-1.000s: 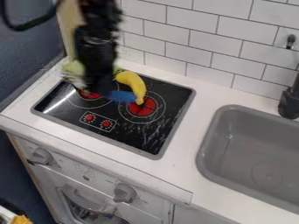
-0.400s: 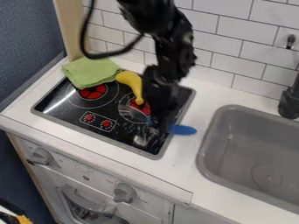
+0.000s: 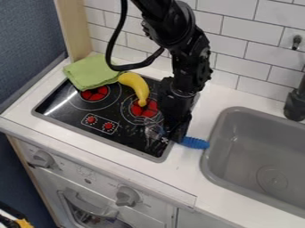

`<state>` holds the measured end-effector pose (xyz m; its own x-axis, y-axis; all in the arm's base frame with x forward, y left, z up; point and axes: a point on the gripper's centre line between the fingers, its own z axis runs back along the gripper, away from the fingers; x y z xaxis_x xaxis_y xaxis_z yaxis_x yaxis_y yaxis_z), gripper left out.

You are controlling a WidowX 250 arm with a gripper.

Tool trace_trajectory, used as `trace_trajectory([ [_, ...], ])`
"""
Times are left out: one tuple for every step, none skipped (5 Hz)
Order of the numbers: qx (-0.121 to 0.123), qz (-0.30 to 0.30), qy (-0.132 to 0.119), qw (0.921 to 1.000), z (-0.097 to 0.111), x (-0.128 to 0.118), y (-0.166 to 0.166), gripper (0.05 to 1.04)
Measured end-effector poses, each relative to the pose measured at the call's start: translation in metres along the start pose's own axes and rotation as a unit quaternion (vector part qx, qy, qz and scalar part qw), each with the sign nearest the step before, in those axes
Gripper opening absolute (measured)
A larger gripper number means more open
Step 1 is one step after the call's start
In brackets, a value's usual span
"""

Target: Moved the blue spoon to the bottom right corner of the stove

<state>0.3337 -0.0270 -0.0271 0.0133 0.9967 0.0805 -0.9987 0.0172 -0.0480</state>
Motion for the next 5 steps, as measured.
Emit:
trace_trajectory([
  [0.004,0.001,0.007,1.0000,0.000,-0.002,0.001,0.318],
  [0.005,0.000,0.005,1.0000,0.000,-0.002,0.002,0.619],
  [-0.007,0.002,0.006,1.0000,0.009,-0.001,-0.002,0.921],
  [-0.021,0.001,0.006,0.9998,0.020,0.000,-0.003,1.011],
  [-0.051,-0.001,0.007,0.9987,0.045,0.002,-0.008,1.005],
])
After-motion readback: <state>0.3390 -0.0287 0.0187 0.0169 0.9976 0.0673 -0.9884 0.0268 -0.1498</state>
